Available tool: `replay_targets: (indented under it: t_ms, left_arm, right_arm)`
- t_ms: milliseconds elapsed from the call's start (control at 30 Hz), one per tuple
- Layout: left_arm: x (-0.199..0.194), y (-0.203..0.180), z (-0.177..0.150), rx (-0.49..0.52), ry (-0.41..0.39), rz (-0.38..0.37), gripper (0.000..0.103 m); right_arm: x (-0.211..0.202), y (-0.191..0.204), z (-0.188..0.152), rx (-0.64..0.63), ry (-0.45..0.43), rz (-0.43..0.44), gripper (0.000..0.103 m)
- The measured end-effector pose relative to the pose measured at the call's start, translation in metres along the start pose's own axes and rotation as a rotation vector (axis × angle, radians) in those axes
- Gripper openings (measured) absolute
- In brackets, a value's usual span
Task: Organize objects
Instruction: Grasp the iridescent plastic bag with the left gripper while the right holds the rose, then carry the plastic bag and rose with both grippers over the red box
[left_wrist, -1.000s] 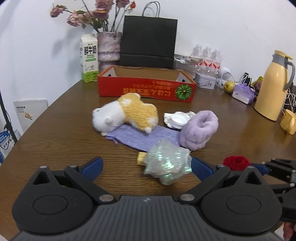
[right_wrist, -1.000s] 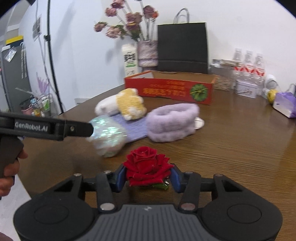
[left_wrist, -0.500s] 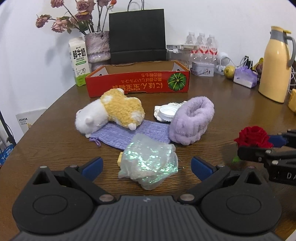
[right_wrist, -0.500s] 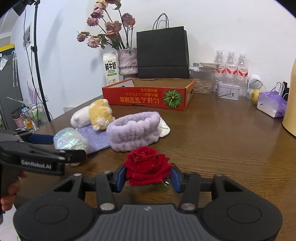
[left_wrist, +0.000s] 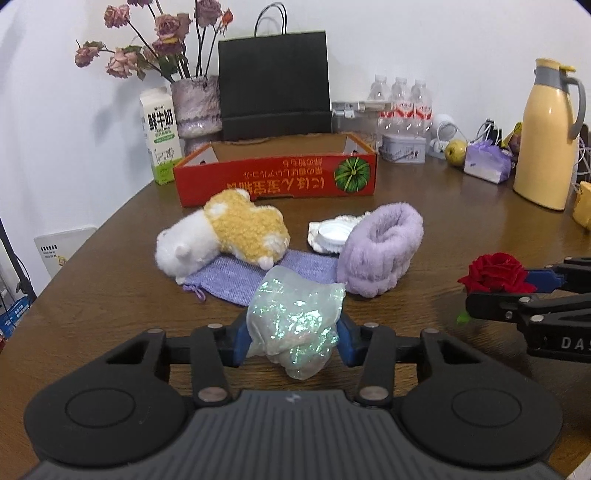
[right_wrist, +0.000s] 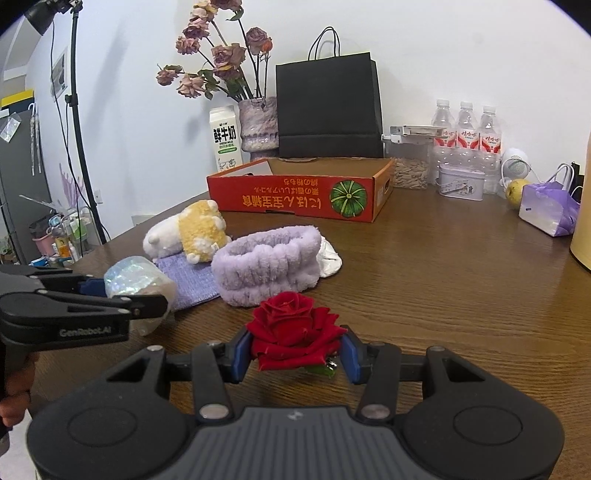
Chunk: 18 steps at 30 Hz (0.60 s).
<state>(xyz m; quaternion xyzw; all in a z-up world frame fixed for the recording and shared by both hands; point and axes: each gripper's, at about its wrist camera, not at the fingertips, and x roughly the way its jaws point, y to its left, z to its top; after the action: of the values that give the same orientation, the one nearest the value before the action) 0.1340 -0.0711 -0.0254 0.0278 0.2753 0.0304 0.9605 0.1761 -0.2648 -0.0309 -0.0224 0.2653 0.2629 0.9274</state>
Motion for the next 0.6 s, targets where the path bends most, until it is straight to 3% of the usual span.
replay_targets:
  t_ms: [600]
  left_arm:
    - [-0.02,0.04,0.016,-0.039,-0.09,-0.016,0.046]
  right_arm:
    - [-0.001,0.042,0.031,-0.059,-0.043,-0.001,0.047]
